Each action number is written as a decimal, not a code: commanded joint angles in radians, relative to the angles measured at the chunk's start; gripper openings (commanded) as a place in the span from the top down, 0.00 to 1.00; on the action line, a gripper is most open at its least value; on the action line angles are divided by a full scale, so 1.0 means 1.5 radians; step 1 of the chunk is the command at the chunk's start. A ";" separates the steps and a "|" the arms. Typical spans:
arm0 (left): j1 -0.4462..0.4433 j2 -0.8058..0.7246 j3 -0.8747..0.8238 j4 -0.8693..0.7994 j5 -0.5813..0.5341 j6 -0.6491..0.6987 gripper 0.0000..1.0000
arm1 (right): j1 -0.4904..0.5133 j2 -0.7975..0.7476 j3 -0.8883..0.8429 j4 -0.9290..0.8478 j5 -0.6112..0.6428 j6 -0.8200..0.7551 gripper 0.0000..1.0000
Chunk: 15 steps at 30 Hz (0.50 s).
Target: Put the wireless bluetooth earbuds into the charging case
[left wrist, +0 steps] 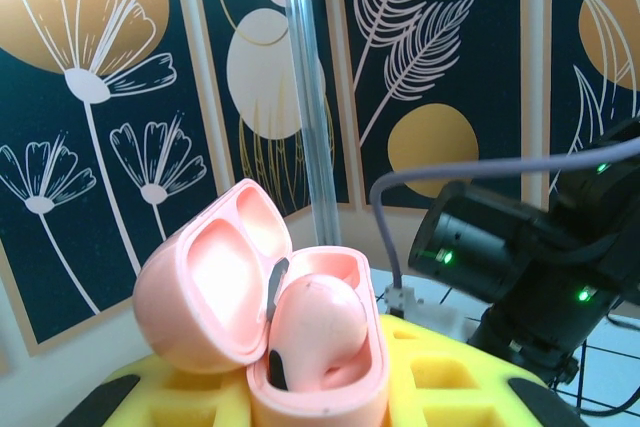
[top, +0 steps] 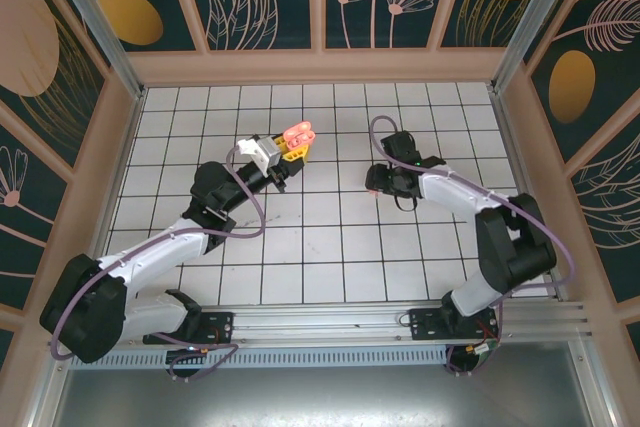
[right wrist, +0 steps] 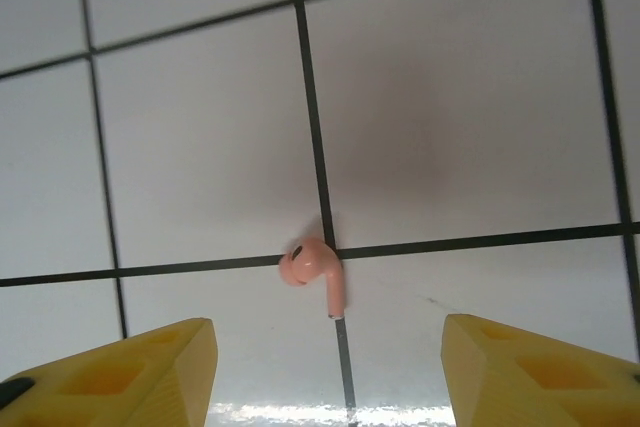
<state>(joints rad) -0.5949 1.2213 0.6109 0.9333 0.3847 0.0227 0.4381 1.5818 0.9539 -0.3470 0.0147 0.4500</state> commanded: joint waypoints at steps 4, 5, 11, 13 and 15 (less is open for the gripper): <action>-0.002 -0.017 -0.005 0.008 -0.005 0.003 1.00 | -0.001 0.069 0.019 0.034 -0.030 -0.004 0.40; -0.001 -0.016 -0.006 0.009 -0.005 0.002 1.00 | 0.000 0.076 0.020 0.039 -0.034 -0.001 0.41; -0.002 -0.014 -0.013 0.019 -0.008 -0.001 1.00 | 0.012 0.108 0.035 0.050 -0.040 0.006 0.43; -0.001 -0.014 -0.015 0.022 -0.009 -0.002 1.00 | 0.021 0.119 0.044 0.048 -0.039 0.007 0.43; -0.002 -0.013 -0.017 0.024 -0.010 -0.002 1.00 | 0.031 0.128 0.054 0.044 -0.037 0.008 0.44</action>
<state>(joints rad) -0.5949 1.2148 0.5934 0.9314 0.3813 0.0223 0.4622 1.7508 0.9974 -0.2901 -0.0288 0.4515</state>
